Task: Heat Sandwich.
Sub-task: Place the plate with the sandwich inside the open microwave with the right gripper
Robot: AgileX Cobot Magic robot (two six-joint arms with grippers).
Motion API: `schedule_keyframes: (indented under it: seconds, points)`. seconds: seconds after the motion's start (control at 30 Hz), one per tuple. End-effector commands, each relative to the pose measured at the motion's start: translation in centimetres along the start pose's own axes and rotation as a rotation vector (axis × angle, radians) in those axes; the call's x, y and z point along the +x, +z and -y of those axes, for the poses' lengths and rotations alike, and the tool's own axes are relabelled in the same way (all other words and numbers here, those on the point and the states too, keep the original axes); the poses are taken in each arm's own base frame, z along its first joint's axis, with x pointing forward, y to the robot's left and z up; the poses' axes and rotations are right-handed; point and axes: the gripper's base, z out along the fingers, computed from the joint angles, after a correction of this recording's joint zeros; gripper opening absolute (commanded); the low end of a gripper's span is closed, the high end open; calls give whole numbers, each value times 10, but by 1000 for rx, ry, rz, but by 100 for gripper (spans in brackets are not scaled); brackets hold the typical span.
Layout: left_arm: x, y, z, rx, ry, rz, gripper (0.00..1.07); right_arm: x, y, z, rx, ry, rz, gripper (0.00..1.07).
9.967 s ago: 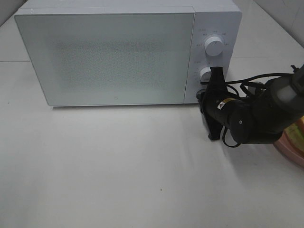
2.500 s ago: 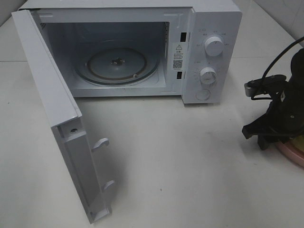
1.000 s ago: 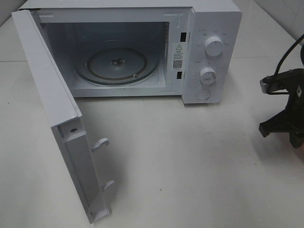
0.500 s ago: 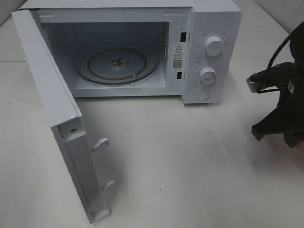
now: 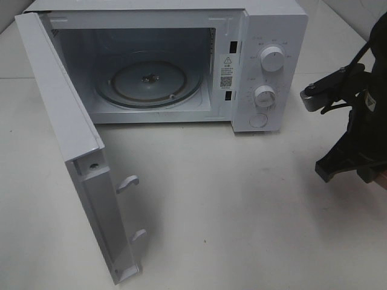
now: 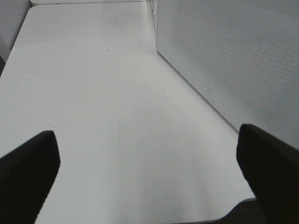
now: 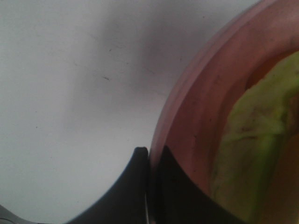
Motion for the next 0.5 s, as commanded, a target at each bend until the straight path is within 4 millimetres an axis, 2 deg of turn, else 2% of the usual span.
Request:
schedule_keyframes:
  seconds: [0.03,0.5]
  points:
    - [1,-3,1,3,-11,28,98,6,-6,-3,26,-44,0,0]
    - [1,-3,1,3,-11,28,98,35,-23,-37,17,-213,71,0]
